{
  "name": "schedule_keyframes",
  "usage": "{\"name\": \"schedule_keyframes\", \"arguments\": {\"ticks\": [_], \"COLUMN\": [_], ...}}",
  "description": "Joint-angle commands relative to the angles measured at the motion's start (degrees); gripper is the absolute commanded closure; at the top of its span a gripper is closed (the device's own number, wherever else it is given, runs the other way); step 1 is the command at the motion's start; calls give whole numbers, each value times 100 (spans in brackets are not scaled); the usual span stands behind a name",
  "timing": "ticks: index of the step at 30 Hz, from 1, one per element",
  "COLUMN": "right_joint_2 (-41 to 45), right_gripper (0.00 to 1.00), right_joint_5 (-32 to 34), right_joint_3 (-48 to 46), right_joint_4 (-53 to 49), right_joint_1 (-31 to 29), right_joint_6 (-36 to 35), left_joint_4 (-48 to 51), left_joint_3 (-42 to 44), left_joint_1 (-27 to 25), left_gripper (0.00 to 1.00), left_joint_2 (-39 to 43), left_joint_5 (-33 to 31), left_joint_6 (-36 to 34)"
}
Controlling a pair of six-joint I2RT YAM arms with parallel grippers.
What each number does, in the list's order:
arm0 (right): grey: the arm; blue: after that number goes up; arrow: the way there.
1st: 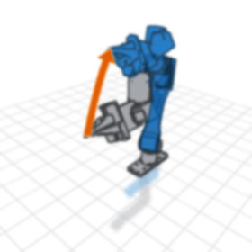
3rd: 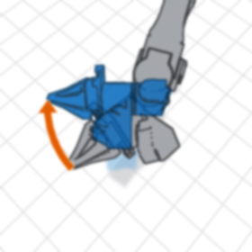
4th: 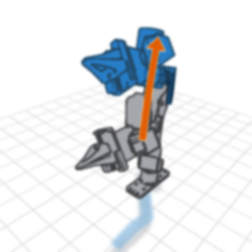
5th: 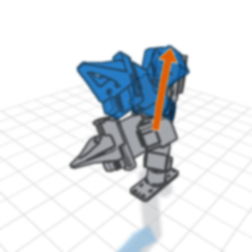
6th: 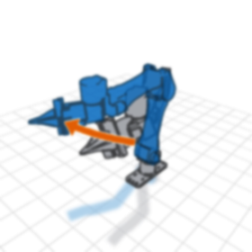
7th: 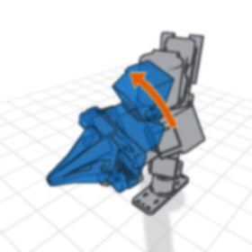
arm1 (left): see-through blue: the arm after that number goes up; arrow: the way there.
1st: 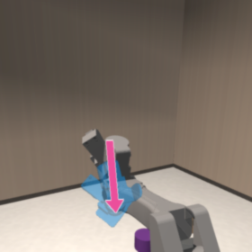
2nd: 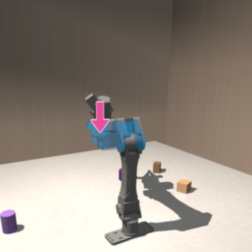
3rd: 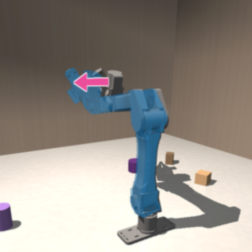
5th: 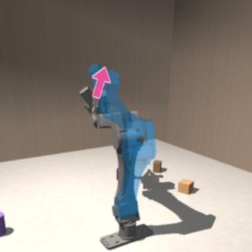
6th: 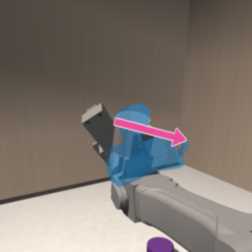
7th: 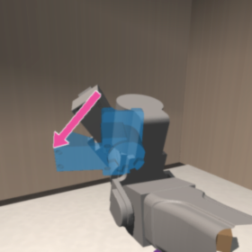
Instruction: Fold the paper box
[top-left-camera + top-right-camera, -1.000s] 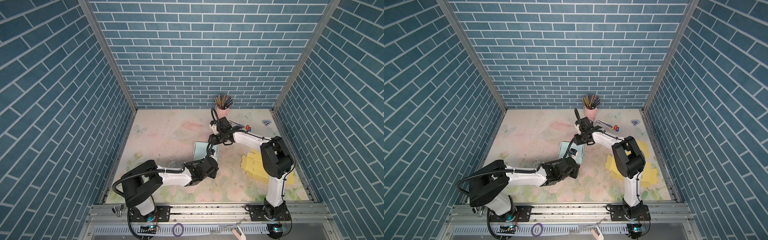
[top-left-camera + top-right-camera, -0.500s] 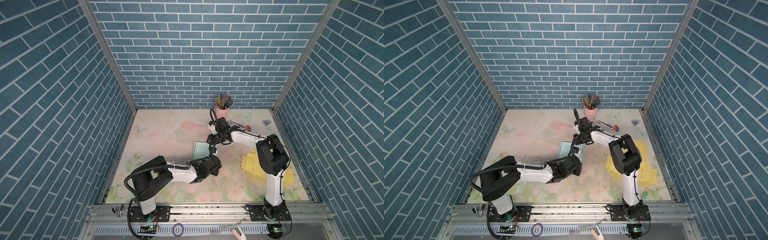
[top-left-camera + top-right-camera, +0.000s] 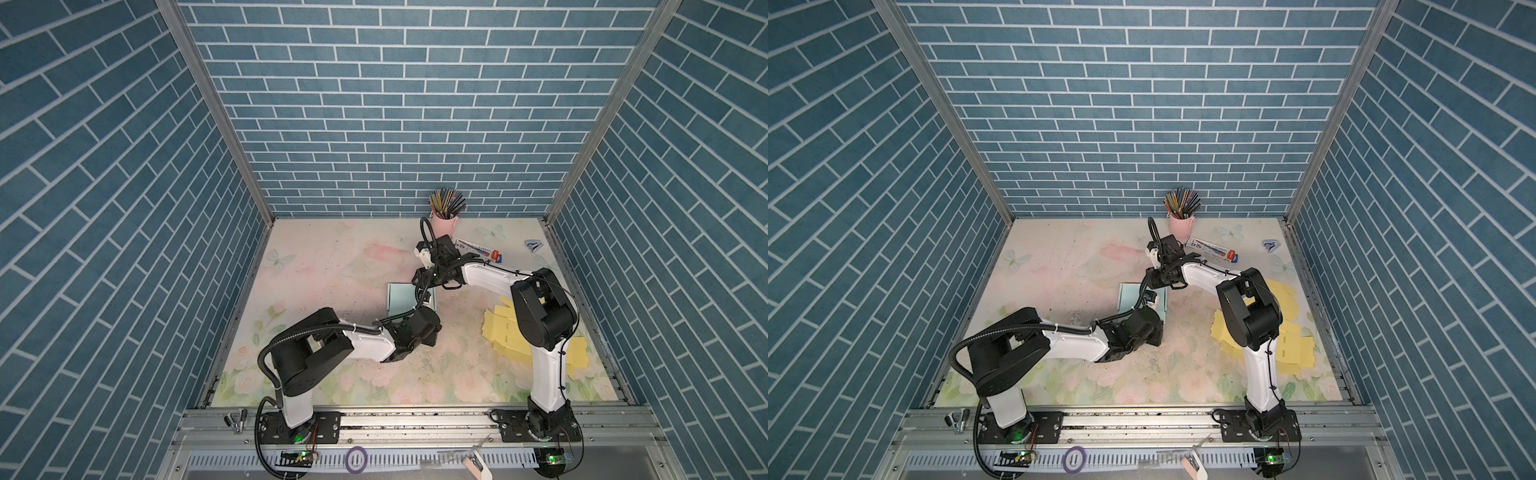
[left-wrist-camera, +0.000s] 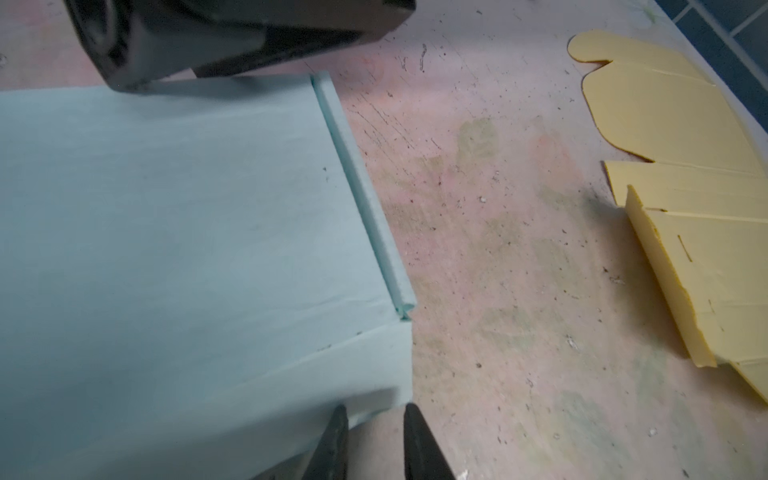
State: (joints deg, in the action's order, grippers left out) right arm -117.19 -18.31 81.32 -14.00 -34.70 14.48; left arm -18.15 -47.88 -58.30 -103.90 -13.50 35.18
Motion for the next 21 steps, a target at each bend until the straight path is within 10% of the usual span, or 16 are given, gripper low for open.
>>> {"name": "schedule_keyframes", "arguments": {"ticks": [1, 21], "right_joint_2": [-183, 311], "right_gripper": [70, 76], "right_joint_5": [-127, -384], "right_joint_3": [-384, -1267], "right_joint_4": [-400, 41], "right_joint_1": [-15, -339], "right_joint_6": [-231, 11], "left_joint_4": [-108, -64], "left_joint_3": [64, -264], "left_joint_1": [150, 231], "left_gripper": [75, 74], "left_joint_2": [-172, -666], "left_joint_5": [-315, -1145], "left_joint_6": [97, 11]}}
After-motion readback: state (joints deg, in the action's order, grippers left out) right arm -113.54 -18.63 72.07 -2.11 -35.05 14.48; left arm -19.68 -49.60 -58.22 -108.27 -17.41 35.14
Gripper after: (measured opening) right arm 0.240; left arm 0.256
